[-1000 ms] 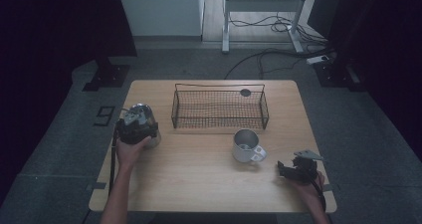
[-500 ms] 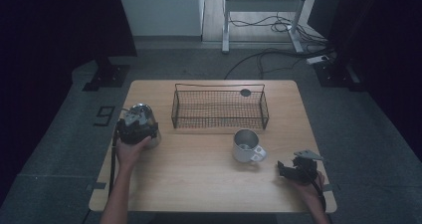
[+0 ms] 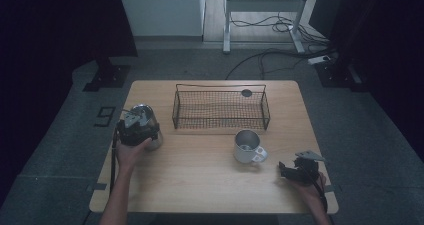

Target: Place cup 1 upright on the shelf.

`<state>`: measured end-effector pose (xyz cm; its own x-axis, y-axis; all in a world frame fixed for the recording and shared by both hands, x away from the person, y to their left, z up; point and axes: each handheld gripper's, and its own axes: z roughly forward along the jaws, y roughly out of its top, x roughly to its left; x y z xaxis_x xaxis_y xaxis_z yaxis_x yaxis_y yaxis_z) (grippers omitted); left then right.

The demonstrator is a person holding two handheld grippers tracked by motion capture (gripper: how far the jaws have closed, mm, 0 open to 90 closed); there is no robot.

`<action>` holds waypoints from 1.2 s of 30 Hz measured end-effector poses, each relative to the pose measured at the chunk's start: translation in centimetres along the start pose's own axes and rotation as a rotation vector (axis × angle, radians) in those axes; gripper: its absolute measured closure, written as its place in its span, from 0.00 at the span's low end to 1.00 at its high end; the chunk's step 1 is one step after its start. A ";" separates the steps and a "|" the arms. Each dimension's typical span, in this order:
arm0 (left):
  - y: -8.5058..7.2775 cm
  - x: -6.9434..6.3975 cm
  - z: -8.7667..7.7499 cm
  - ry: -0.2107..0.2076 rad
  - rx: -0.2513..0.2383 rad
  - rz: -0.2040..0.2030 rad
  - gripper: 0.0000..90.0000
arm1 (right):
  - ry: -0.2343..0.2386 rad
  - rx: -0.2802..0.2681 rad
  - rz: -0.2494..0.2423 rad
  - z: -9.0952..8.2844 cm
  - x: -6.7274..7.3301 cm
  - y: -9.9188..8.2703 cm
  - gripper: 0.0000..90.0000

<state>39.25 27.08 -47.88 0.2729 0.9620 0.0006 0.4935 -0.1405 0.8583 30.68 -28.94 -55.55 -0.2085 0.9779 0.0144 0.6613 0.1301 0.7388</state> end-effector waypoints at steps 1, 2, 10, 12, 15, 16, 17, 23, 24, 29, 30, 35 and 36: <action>0.0 0.0 -0.1 0.002 0.003 0.003 0.04 | 0.000 0.000 0.000 0.0 0.0 0.0 0.15; 0.0 0.0 -0.1 0.002 0.003 0.003 0.04 | 0.000 0.000 0.000 0.0 0.0 0.0 0.15; 0.2 0.4 -0.8 0.002 0.007 -0.005 0.04 | 0.000 0.000 0.000 0.0 0.0 0.0 0.15; 0.2 0.4 -0.9 0.002 0.006 -0.005 0.04 | 0.000 0.000 0.000 0.0 0.0 0.0 0.15; 0.3 0.4 -1.1 -0.003 0.001 -0.010 0.04 | 0.000 0.000 0.000 0.0 0.0 0.0 0.15; 0.3 0.4 -1.1 -0.003 0.001 -0.010 0.04 | 0.000 0.000 0.000 0.0 0.0 0.0 0.15; 0.3 0.3 -1.2 -0.005 0.000 -0.016 0.04 | 0.000 0.000 0.000 0.0 0.0 0.0 0.15; 0.3 0.2 -1.4 -0.012 -0.005 -0.015 0.04 | 0.000 0.000 0.000 0.0 0.0 0.0 0.15; 0.4 0.1 -1.5 -0.012 -0.007 -0.019 0.04 | 0.000 0.000 0.000 0.0 0.0 0.0 0.15; 0.8 -0.3 -1.7 -0.009 -0.013 -0.012 0.04 | -0.001 0.000 0.000 0.0 0.0 0.0 0.15; 0.9 -0.4 -1.7 -0.010 -0.015 -0.009 0.04 | -0.001 0.000 0.000 0.0 0.0 0.0 0.15; 1.5 -0.9 -2.0 -0.018 -0.025 0.002 0.04 | 0.002 -0.001 0.000 0.0 0.0 0.0 0.15; 1.7 -1.1 -2.0 -0.018 -0.026 0.005 0.04 | 0.002 -0.001 0.000 0.0 0.0 0.0 0.15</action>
<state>38.10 26.28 -45.42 0.2902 0.9570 -0.0038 0.4704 -0.1392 0.8714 30.68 -28.93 -55.56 -0.2098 0.9776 0.0153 0.6602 0.1301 0.7397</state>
